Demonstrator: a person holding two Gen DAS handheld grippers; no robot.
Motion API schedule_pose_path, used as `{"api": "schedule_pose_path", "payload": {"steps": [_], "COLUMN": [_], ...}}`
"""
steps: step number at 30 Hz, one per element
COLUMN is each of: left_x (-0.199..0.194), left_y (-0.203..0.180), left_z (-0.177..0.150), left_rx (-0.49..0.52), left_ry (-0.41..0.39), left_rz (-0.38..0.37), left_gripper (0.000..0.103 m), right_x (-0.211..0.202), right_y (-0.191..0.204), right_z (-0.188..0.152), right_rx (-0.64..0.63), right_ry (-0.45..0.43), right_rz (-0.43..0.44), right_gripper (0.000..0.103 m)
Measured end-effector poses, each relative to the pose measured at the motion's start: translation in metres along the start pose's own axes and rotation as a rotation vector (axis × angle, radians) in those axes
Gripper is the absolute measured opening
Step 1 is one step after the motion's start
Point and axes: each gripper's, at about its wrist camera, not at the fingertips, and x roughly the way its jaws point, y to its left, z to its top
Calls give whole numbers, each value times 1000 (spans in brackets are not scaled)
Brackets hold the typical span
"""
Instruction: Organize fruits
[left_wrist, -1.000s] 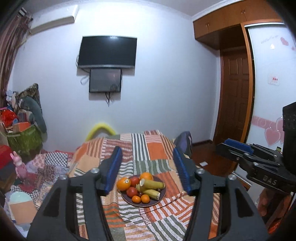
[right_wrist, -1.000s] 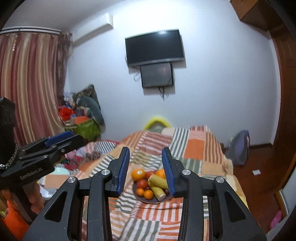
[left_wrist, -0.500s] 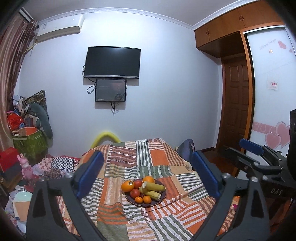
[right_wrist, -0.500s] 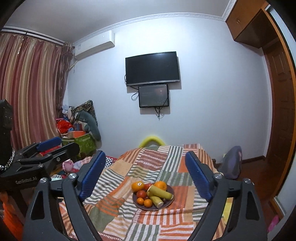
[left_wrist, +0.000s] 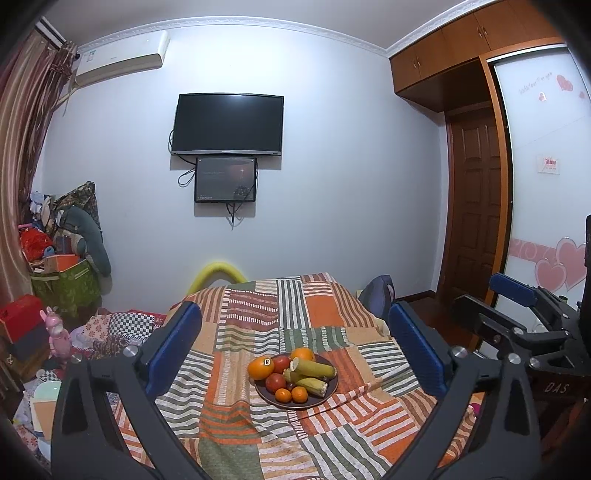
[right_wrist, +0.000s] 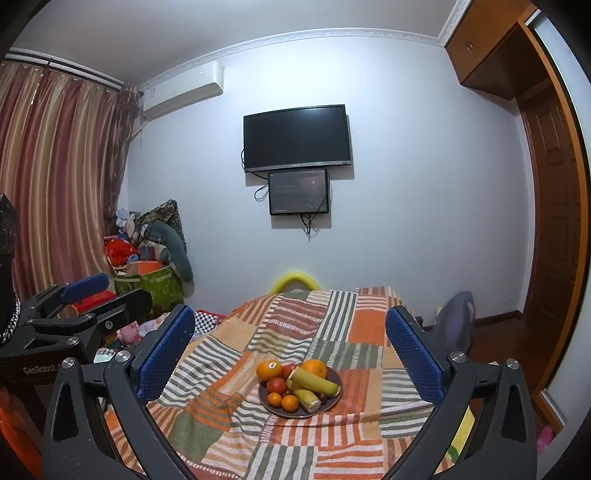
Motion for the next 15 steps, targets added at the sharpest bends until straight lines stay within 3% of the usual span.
{"api": "schedule_pose_path", "payload": {"steps": [15], "left_x": [2], "left_y": [0], "left_z": [-2], "left_rx": [-4], "left_ry": [11], "left_rz": [-12], "left_gripper": [103], "right_x": [-4], "right_y": [1], "right_z": [2], "right_rx": [-5], "right_ry": [-8], "right_rz": [-9], "right_gripper": [103]}}
